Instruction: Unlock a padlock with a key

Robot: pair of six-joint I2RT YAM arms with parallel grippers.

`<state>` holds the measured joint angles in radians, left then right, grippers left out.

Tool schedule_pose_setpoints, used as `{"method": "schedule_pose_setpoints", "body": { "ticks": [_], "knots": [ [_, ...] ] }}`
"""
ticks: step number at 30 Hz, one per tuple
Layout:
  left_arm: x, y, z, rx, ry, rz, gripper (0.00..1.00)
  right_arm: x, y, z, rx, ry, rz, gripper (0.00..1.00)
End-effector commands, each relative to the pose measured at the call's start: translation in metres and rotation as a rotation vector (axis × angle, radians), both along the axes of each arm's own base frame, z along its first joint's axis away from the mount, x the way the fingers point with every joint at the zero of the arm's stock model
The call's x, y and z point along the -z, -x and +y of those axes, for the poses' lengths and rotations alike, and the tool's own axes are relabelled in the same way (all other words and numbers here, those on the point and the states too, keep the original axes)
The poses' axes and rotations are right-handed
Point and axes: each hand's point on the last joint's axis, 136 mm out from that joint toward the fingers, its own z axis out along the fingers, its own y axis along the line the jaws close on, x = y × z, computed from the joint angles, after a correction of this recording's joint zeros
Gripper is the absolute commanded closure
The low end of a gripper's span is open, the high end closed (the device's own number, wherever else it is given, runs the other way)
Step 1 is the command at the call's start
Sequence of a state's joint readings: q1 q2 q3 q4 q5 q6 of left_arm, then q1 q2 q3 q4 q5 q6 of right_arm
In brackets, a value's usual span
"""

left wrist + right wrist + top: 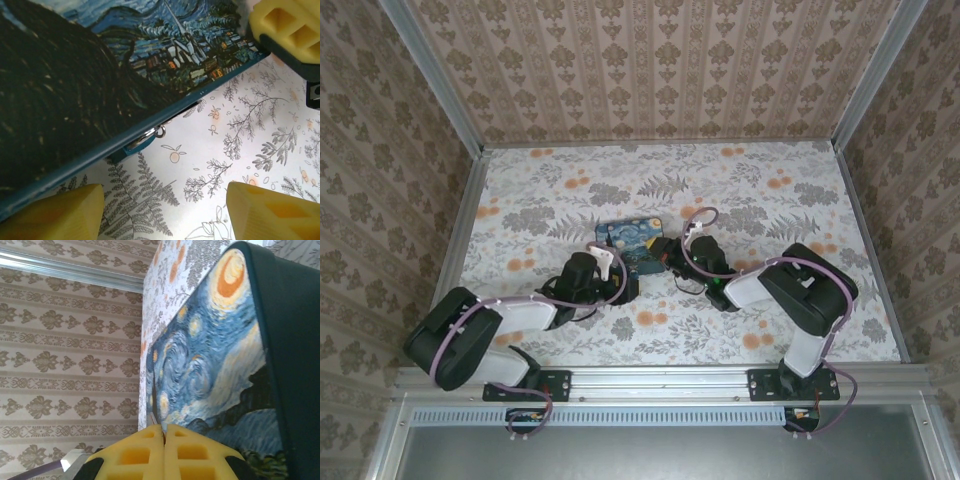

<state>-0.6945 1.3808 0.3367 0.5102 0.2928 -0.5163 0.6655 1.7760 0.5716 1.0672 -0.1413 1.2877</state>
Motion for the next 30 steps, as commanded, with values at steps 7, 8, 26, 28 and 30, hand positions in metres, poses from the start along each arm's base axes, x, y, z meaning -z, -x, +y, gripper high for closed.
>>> {"method": "schedule_pose_setpoints", "body": {
  "ticks": [7,8,26,28,30],
  "knots": [
    [0.004,-0.009,-0.007,0.012,-0.028,-0.158,0.37,0.007,-0.005,0.000,0.015,-0.016,0.010,1.00],
    [0.005,-0.009,-0.008,0.012,-0.037,-0.166,0.38,0.008,-0.005,0.000,0.016,-0.018,0.011,1.00],
    [0.021,-0.025,-0.010,-0.067,-0.162,-0.254,0.41,0.013,-0.002,-0.003,0.022,-0.029,0.023,1.00],
    [0.021,-0.023,-0.019,-0.042,-0.133,-0.236,0.41,0.013,-0.001,-0.003,0.021,-0.028,0.024,1.00],
    [0.018,-0.021,-0.027,-0.014,-0.098,-0.216,0.40,0.015,-0.001,-0.003,0.022,-0.025,0.026,1.00]
  ]
}}
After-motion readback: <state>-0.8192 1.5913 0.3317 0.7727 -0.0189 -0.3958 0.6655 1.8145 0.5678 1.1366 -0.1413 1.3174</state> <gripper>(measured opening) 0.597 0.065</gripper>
